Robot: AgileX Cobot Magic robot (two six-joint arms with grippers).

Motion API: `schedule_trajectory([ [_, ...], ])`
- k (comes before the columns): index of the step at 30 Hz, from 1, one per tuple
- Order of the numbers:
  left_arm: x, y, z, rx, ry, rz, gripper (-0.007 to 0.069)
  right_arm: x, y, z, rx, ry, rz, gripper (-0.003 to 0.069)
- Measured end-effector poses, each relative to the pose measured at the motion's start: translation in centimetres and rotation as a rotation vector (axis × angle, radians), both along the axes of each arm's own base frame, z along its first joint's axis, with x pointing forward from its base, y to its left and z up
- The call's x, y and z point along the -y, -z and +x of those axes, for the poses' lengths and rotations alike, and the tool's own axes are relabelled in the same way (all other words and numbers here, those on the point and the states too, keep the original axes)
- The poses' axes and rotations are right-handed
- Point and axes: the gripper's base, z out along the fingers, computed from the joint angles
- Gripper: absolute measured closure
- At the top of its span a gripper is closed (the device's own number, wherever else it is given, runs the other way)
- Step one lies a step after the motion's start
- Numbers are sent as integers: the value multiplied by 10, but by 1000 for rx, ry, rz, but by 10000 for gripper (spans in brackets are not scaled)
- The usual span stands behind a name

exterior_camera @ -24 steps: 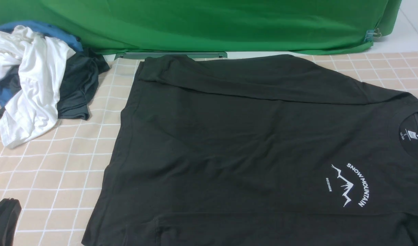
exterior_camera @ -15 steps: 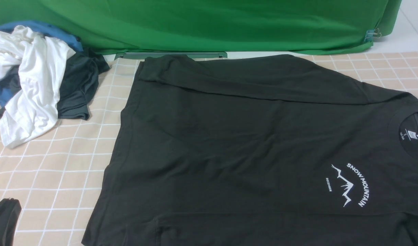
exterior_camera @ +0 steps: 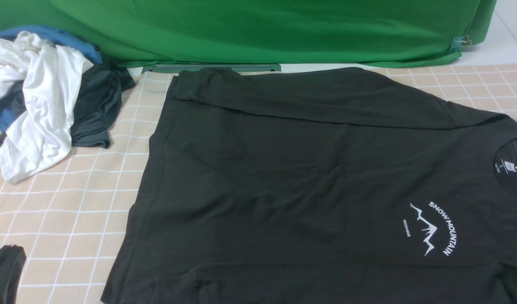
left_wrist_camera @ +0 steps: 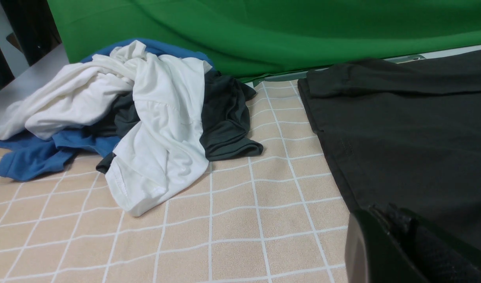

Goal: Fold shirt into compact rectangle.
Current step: 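Grasp the left edge of the dark T-shirt lying flat on the table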

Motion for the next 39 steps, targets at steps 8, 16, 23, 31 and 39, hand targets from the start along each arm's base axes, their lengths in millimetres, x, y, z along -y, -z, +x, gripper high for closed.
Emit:
schedule_trajectory([
  [8,-2,-23,0,235,-25,-426,602,0,0,0,0,0,0,412],
  [16,-17,-50,-8,583,-65,-755,602,0,0,0,0,0,1,412],
  [23,-20,-89,-24,824,20,-887,602,0,0,0,1,0,-1,412],
  [31,6,-166,13,151,35,-691,602,0,-28,0,321,2,444,412],
  [39,25,-135,95,-783,92,-330,602,1,-40,-2,454,-24,651,412],
])
